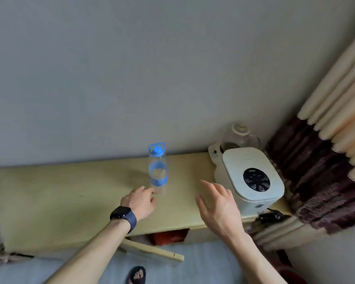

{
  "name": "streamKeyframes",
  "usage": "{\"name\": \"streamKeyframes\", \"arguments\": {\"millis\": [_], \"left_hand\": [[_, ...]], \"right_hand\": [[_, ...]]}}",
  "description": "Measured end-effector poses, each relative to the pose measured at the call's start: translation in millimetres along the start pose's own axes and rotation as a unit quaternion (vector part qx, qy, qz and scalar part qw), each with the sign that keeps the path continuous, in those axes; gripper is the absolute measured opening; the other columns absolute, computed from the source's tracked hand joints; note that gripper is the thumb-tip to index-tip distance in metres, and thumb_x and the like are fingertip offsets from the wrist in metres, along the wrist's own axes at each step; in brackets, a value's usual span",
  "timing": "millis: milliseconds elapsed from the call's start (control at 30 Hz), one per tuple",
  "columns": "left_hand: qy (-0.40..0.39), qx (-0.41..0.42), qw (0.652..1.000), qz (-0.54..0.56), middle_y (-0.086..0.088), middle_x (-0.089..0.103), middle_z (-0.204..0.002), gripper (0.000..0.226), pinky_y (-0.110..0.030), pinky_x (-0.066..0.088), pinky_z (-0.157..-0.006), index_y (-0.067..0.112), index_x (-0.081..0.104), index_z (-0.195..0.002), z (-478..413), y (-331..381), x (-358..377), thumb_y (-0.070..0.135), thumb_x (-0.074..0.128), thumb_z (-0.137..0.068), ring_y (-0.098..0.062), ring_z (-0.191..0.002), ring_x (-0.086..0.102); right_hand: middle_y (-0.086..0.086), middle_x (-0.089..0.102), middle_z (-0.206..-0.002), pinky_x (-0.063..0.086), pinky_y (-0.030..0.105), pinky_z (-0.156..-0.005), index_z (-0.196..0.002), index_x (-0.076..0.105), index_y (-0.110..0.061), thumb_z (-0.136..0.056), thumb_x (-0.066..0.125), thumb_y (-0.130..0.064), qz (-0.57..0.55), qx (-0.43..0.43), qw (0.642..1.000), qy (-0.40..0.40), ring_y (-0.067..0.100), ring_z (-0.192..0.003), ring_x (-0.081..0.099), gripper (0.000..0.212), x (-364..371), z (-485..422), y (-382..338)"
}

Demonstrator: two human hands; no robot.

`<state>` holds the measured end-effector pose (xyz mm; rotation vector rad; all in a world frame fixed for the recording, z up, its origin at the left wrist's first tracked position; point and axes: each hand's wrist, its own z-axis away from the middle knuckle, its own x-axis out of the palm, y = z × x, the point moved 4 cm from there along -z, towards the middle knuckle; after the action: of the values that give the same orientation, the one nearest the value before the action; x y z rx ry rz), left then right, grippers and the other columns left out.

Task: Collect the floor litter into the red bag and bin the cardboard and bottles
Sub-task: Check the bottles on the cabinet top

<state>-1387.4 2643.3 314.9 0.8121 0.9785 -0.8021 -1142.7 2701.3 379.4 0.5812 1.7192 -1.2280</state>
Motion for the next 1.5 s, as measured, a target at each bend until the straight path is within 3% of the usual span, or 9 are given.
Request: {"name": "streamKeyframes", "arguments": {"millis": [267, 467, 700, 833, 933, 1000, 1200, 1333, 1500], "left_hand": [[-0.079, -0.031, 0.996, 0.019, 0.003, 0.037, -0.152, 0.052, -0.037, 0.044, -0.102, 0.031, 0.033, -0.151, -81.6, -131.6, 42.5, 0.034, 0.040, -0.099, -0.022, -0.135, 0.040], [-0.239, 0.002, 0.971, -0.027, 0.001, -0.015, -0.165, 0.069, -0.051, 0.017, -0.120, 0.040, 0.001, -0.157, -124.4, -165.5, 117.9, 0.040, 0.040, -0.099, -0.035, -0.151, -0.001], [-0.292, -0.008, 0.950, -0.112, -0.002, -0.033, -0.159, 0.083, -0.056, 0.015, -0.119, 0.038, -0.020, -0.152, -115.9, -169.8, 160.6, 0.053, 0.038, -0.096, -0.046, -0.148, -0.015], [-0.302, -0.018, 0.946, -0.113, -0.006, -0.023, -0.163, 0.081, -0.051, 0.025, -0.117, 0.034, -0.008, -0.156, -124.0, -166.6, 153.8, 0.049, 0.043, -0.095, -0.043, -0.150, 0.005], [-0.300, -0.009, 0.949, -0.099, -0.011, 0.027, -0.156, 0.054, -0.041, 0.044, -0.101, 0.020, 0.036, -0.147, -132.6, -144.2, 135.8, 0.036, 0.045, -0.096, -0.035, -0.132, 0.046], [-0.285, 0.019, 0.952, -0.107, -0.012, 0.050, -0.139, 0.043, -0.036, 0.048, -0.093, 0.014, 0.049, -0.135, -130.8, -110.6, 124.7, 0.031, 0.043, -0.096, -0.032, -0.121, 0.055], [-0.269, 0.091, 0.948, -0.144, -0.011, 0.061, -0.129, 0.043, -0.041, 0.050, -0.096, 0.017, 0.054, -0.129, -96.3, 23.2, 140.0, 0.035, 0.045, -0.091, -0.034, -0.117, 0.058], [-0.271, 0.164, 0.936, -0.155, -0.008, 0.063, -0.128, 0.046, -0.038, 0.050, -0.096, 0.025, 0.056, -0.127, -42.5, 136.6, 188.7, 0.041, 0.041, -0.087, -0.032, -0.117, 0.059], [-0.312, 0.264, 0.887, -0.213, -0.015, 0.059, -0.129, 0.048, -0.038, 0.046, -0.099, 0.022, 0.054, -0.133, 37.8, 272.7, 256.0, 0.041, 0.041, -0.091, -0.034, -0.119, 0.056]], "right_hand": [[-0.010, 0.047, -0.123, 0.046, 0.031, -0.069, -0.147, 0.022, -0.052, -0.090, 0.050, -0.064, -0.008, 0.004, 1.000, -0.025, 0.017, -0.110, 0.053, 0.065, 78.2, -121.2, -121.0], [-0.005, 0.052, -0.100, 0.051, 0.035, -0.056, -0.122, 0.043, -0.036, -0.099, 0.037, -0.057, 0.122, 0.069, 0.990, -0.032, 0.033, -0.070, 0.064, 0.032, 123.2, -160.4, -137.6], [-0.007, 0.058, -0.086, 0.048, 0.033, -0.050, -0.105, 0.042, -0.023, -0.099, 0.035, -0.059, 0.112, 0.120, 0.986, 0.014, 0.032, -0.058, 0.059, 0.038, 127.9, -154.0, -121.3], [-0.007, 0.059, -0.085, 0.042, 0.032, -0.053, -0.106, 0.040, -0.021, -0.099, 0.031, -0.062, 0.112, 0.137, 0.984, -0.007, 0.032, -0.064, 0.060, 0.043, 113.8, -141.7, -100.7], [-0.007, 0.053, -0.081, 0.038, 0.034, -0.055, -0.106, 0.039, -0.021, -0.099, 0.031, -0.063, 0.089, 0.172, 0.981, -0.018, 0.030, -0.064, 0.053, 0.044, 92.7, -117.4, -74.6], [-0.007, 0.052, -0.077, 0.037, 0.035, -0.056, -0.103, 0.038, -0.022, -0.098, 0.035, -0.064, 0.059, 0.209, 0.976, 0.009, 0.032, -0.066, 0.055, 0.042, 68.7, -84.7, -45.7], [-0.003, 0.055, -0.065, 0.043, 0.039, -0.059, -0.097, 0.039, -0.027, -0.095, 0.048, -0.057, -0.019, 0.329, 0.938, 0.111, 0.039, -0.078, 0.066, 0.031, -13.3, 65.4, 66.6], [0.011, 0.069, -0.073, 0.049, 0.043, -0.065, -0.097, 0.045, -0.027, -0.093, 0.051, -0.055, -0.061, 0.423, 0.891, 0.151, 0.040, -0.078, 0.067, 0.029, -46.0, 181.3, 156.5], [0.007, 0.070, -0.085, 0.048, 0.040, -0.069, -0.101, 0.043, -0.031, -0.096, 0.043, -0.059, -0.059, 0.557, 0.820, 0.115, 0.038, -0.086, 0.066, 0.029, -50.1, 304.8, 249.7]]}}
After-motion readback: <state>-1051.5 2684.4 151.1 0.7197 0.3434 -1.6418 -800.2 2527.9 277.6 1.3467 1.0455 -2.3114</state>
